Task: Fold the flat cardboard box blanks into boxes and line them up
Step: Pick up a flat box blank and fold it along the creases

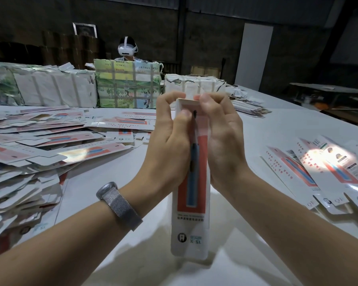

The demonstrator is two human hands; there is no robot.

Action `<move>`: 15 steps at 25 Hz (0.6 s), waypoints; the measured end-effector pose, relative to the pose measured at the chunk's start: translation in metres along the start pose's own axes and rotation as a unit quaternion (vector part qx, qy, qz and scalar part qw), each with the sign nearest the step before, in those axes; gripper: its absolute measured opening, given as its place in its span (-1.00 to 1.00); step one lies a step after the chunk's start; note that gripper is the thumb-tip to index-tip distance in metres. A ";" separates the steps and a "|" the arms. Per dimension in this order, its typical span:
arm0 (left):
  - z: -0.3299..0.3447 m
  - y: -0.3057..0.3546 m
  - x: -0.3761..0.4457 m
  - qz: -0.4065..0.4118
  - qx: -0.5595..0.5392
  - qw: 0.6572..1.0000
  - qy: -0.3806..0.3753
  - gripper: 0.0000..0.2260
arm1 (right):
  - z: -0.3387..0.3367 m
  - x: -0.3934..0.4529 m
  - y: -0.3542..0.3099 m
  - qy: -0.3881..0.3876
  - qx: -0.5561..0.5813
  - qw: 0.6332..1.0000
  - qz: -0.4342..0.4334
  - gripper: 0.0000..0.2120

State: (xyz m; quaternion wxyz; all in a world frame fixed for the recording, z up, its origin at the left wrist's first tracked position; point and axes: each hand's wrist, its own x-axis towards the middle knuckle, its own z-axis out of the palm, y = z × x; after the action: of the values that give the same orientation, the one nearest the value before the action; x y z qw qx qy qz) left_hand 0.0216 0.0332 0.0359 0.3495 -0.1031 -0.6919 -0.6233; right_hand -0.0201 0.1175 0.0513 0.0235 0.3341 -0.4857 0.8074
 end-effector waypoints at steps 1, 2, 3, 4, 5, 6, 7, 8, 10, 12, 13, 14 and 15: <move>0.000 0.000 0.000 0.000 0.018 1.000 0.000 -0.80 | -0.001 0.001 0.001 0.005 0.007 1.000 0.006 -0.86; -0.001 0.000 -0.001 0.000 0.032 0.999 0.000 -0.79 | -0.001 0.002 0.002 0.010 0.008 1.000 0.010 -0.85; -0.001 0.000 0.000 -0.003 0.040 0.999 0.000 -0.76 | -0.002 0.002 0.003 0.012 0.005 1.000 0.011 -0.86; -0.002 0.000 0.000 -0.008 0.044 0.999 0.002 -0.74 | -0.003 0.003 0.004 0.011 0.002 1.000 0.011 -0.86; -0.002 0.000 0.001 -0.012 0.050 0.999 0.004 -0.72 | -0.003 0.002 0.005 0.007 -0.002 1.000 0.012 -0.88; -0.002 -0.001 0.002 -0.013 0.056 0.998 0.005 -0.71 | -0.003 0.002 0.006 0.004 -0.007 1.000 0.013 -0.88; -0.002 -0.001 0.002 -0.008 0.062 0.998 0.006 -0.71 | -0.003 0.002 0.006 0.002 -0.013 1.000 0.013 -0.87; -0.003 -0.002 0.002 0.000 0.066 0.998 0.005 -0.72 | -0.003 0.002 0.005 0.002 -0.017 1.000 0.012 -0.85; -0.002 -0.002 0.002 0.020 0.069 0.997 0.003 -0.74 | -0.003 0.004 0.001 0.005 -0.022 1.000 0.007 -0.83; -0.002 -0.003 0.004 0.039 0.076 0.996 -0.001 -0.75 | -0.004 0.005 -0.002 0.006 -0.025 1.000 0.002 -0.83; -0.002 -0.003 0.004 0.045 0.076 0.996 -0.004 -0.76 | -0.004 0.005 -0.003 0.006 -0.027 1.000 -0.001 -0.82; -0.003 -0.003 0.004 0.050 0.072 0.996 -0.007 -0.77 | -0.004 0.005 -0.004 0.007 -0.031 0.999 -0.003 -0.82; -0.004 -0.004 0.004 0.053 0.070 0.996 -0.010 -0.77 | -0.004 0.006 -0.004 0.009 -0.034 0.999 -0.003 -0.81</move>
State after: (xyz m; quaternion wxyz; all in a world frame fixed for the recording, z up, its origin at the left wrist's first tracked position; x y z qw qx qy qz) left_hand 0.0176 0.0277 0.0358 0.3815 -0.1207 -0.7311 -0.5527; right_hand -0.0252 0.1212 0.0570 0.0416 0.3272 -0.5120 0.7931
